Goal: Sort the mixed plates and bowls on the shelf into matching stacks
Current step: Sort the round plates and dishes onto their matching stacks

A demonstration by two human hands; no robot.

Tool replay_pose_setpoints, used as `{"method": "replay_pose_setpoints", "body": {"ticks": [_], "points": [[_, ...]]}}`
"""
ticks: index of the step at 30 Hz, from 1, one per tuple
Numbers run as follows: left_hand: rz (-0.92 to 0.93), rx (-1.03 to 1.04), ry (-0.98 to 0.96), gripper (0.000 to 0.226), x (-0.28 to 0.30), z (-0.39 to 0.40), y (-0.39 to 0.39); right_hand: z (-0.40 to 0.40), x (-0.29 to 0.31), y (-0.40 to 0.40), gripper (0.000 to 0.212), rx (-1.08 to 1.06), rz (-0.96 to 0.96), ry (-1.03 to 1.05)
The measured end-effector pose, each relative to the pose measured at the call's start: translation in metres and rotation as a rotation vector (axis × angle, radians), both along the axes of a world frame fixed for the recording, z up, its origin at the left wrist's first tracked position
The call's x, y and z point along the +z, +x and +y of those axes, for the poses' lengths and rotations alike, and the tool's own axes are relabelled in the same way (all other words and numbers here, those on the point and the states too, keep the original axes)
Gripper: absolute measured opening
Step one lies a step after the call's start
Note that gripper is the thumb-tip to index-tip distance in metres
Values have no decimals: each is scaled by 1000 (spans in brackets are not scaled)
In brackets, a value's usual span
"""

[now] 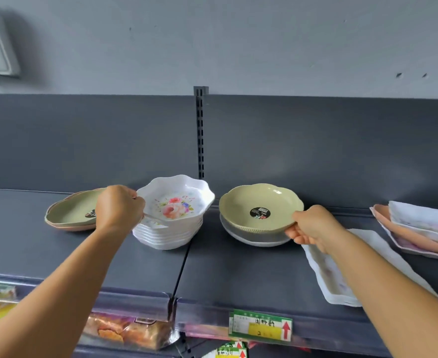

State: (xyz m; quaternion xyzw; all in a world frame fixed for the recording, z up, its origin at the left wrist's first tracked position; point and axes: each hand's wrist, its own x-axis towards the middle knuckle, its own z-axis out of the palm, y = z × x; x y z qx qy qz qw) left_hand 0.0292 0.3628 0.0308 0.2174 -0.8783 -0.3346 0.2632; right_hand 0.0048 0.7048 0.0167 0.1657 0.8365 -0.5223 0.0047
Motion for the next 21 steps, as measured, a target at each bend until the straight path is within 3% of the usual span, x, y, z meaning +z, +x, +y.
{"method": "replay_pose_setpoints", "body": {"ticks": [12,17,19,21], "points": [[-169,71,-45,12,-16,-13,-12,-24,-18,-6,22,-5,-58,174],[-139,64,-60,19,-23,-21,-14,-37,-21,10,36,47,-149,315],[-145,19,-92,23,-27,-25,-15,-45,-25,12,39,29,-173,272],[-179,-27,-5,28,-31,-26,-16,-53,-32,10,38,-20,-175,67]]}}
